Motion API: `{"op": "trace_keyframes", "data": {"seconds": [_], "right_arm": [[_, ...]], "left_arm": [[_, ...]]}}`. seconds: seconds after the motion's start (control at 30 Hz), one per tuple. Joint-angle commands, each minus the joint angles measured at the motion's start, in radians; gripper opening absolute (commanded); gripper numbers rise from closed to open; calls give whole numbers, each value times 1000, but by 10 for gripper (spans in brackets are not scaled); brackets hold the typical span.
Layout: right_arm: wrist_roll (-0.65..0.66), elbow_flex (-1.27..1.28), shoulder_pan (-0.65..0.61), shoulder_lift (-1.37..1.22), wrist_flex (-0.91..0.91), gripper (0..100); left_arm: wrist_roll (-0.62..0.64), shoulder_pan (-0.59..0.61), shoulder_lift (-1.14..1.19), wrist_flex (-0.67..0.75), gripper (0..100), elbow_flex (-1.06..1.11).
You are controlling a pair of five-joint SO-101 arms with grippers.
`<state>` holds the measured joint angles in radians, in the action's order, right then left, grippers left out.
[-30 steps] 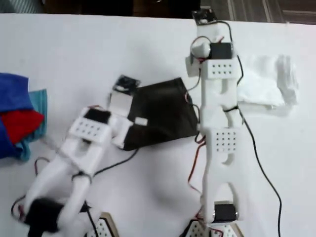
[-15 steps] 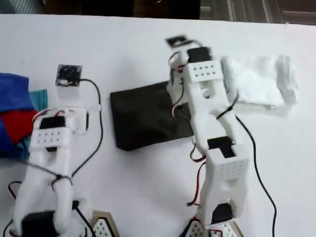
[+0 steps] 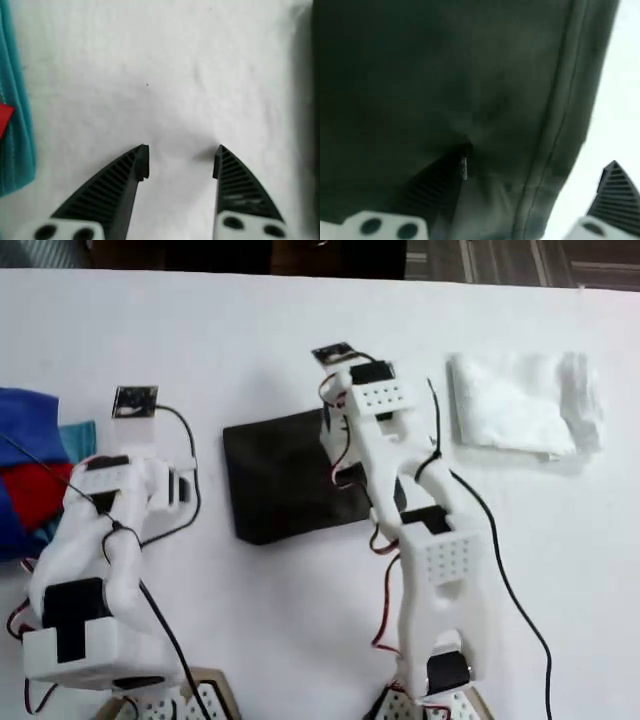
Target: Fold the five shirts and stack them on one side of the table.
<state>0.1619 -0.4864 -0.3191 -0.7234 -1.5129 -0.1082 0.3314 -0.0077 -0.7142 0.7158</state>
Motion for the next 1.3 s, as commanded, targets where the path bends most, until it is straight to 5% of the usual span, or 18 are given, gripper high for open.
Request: {"op": "trace_keyframes", "data": {"seconds": [0.0, 0.27, 0.5, 0.57, 0.83, 1.27], "right_arm": [[2, -81, 12, -74, -1, 387], [2, -293, -35, -277, -199, 376], [0, -413, -59, -367, -251, 6], [0, -413, -54, -364, -251, 65], [5, -437, 44, -249, -252, 19], [244, -425, 209, 160, -255, 19]], "left_arm": [[2, 2, 2, -8, 229, -35], [2, 2, 2, -6, 229, -35], [2, 2, 2, -6, 229, -35], [2, 2, 2, -6, 229, -35], [2, 2, 5, -2, 229, -36], [2, 0, 6, -2, 229, -38]]}}
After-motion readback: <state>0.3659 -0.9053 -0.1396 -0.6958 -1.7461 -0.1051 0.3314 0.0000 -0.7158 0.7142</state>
